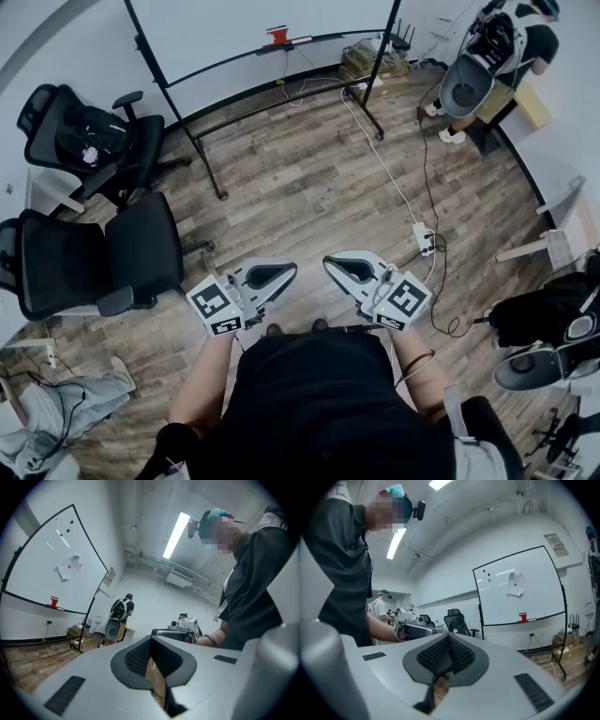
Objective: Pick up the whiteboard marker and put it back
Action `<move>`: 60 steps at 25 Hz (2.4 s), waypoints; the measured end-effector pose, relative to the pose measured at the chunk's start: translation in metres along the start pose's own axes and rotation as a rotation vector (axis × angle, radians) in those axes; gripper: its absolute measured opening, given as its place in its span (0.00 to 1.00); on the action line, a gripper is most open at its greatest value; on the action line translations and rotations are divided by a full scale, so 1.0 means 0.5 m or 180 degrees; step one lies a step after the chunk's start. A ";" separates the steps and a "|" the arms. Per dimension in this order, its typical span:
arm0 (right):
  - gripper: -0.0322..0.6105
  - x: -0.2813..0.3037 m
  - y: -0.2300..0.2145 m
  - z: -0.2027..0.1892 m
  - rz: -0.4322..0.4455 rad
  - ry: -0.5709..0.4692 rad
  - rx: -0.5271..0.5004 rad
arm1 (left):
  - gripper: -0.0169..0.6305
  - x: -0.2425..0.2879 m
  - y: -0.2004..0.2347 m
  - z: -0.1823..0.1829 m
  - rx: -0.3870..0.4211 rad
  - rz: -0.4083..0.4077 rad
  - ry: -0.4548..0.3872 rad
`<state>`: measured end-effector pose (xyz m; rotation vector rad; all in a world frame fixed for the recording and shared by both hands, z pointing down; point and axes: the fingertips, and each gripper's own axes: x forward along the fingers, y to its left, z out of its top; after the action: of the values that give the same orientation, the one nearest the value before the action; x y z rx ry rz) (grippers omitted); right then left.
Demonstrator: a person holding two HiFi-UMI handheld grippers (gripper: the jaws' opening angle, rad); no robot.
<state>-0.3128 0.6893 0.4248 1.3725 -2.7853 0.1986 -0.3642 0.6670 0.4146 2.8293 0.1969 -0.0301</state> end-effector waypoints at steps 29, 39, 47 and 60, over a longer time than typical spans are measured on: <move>0.08 -0.198 -0.143 -0.079 -0.0128 -0.0001 0.0232 | 0.04 0.099 0.000 -0.064 -0.0153 0.0606 0.0263; 0.08 -0.102 -0.273 -0.055 -0.0257 0.0143 0.0200 | 0.05 0.154 0.162 -0.014 -0.0100 0.0355 0.0199; 0.08 0.022 -0.400 -0.001 -0.0538 0.0220 0.0211 | 0.05 0.151 0.347 0.045 -0.0168 0.0103 0.0089; 0.08 0.113 -0.503 0.029 -0.0674 0.0219 0.0136 | 0.05 0.175 0.494 0.074 -0.0210 -0.0061 0.0072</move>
<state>-0.1479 0.4914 0.4404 1.6237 -2.5716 0.2940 -0.2435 0.4341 0.4495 2.7630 0.2259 0.0042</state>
